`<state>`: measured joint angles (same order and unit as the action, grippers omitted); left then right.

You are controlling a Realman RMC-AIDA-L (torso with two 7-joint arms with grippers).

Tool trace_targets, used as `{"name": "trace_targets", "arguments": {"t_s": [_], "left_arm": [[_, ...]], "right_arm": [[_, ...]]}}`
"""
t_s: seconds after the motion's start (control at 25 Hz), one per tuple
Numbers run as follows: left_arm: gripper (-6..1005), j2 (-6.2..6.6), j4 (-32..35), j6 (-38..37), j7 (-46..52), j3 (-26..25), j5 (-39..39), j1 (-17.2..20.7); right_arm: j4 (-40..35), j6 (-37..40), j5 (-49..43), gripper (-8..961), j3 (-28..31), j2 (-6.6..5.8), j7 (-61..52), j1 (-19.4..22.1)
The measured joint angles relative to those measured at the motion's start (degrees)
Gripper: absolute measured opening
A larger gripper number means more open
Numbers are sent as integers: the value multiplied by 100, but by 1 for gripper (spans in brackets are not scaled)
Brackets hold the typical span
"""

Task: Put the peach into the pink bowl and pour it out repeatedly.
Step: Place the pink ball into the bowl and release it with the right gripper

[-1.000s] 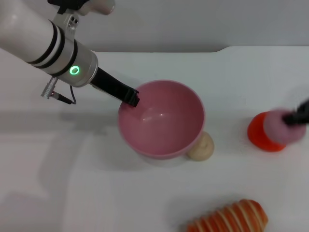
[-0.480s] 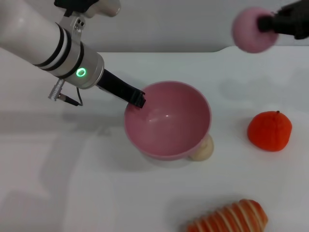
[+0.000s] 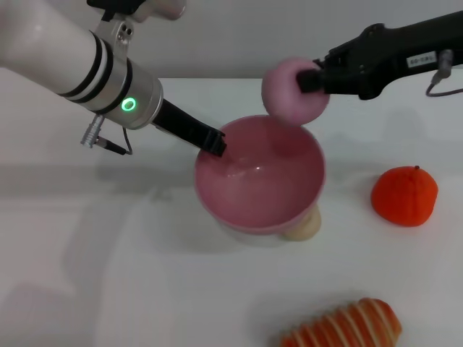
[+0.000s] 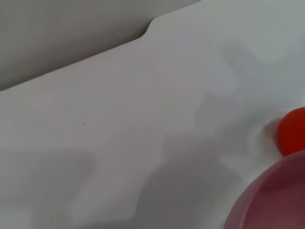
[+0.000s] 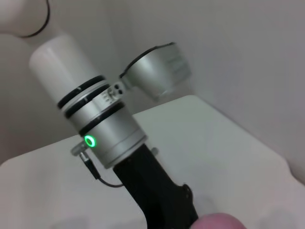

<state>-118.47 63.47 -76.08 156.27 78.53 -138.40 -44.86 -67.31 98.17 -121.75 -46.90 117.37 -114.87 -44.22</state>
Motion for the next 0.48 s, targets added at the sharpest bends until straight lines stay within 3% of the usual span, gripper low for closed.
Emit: {"name": "trace_targets", "arguments": {"t_s": [0.24,0.48], "left_arm": [[43,0,-2,15,-7,22,41,-5],[43,0,-2,43,-57,31,44,17]], "right_arm": [[253,-71,17,102,2,9,110,-70],[242,-137,272,409,116,-42,159,79]]}}
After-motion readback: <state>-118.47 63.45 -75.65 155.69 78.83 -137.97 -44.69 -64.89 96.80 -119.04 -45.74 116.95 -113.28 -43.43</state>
